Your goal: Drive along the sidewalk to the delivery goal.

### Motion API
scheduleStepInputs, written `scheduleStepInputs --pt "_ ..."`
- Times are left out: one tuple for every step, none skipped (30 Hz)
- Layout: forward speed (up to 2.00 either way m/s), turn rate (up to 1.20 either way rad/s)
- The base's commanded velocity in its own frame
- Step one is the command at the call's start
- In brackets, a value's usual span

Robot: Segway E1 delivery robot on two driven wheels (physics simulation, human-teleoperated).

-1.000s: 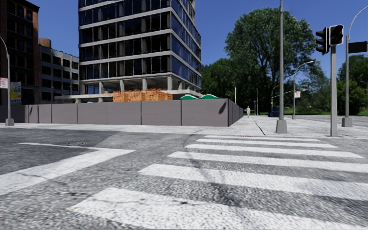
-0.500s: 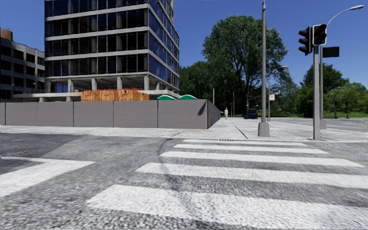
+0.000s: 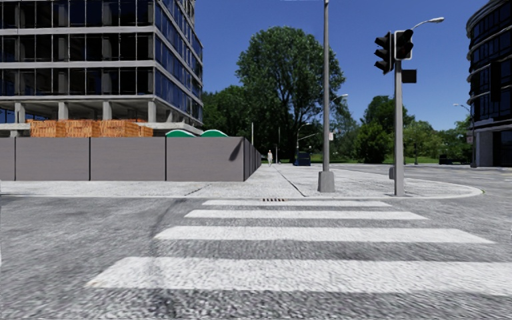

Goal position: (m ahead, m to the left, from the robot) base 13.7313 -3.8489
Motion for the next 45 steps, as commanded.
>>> scheduleStepInputs --pt "2.00 -0.47" --pt "2.00 -0.47" --pt "2.00 -0.47" --pt "2.00 -0.41" --pt "2.00 -0.30" --pt "2.00 -0.01" --pt "2.00 0.00" --pt "2.00 0.00" --pt "2.00 0.00" --pt "2.00 0.00" --pt "2.00 0.00" --pt "2.00 0.00" --pt "2.00 0.00" --pt "2.00 0.00" --pt "2.00 0.00" --pt "2.00 0.00" --pt "2.00 0.00" --pt "2.00 0.00" --pt "2.00 0.00" --pt "2.00 0.00" --pt "2.00 0.00" --pt "2.00 0.00" --pt "2.00 0.00" --pt "2.00 0.00" --pt "2.00 0.00" --pt "2.00 0.00" --pt "2.00 0.00" --pt "2.00 0.00" --pt "2.00 0.00" --pt "2.00 0.00" --pt "2.00 0.00" --pt "2.00 0.00" --pt "2.00 0.00" --pt "2.00 0.00" --pt "2.00 0.00" --pt "2.00 0.00" --pt "2.00 0.00" --pt "2.00 0.00" --pt "2.00 0.00" --pt "2.00 0.00" --pt "2.00 0.00" --pt "2.00 0.00" --pt "2.00 0.00" --pt "2.00 0.00" --pt "2.00 0.00"
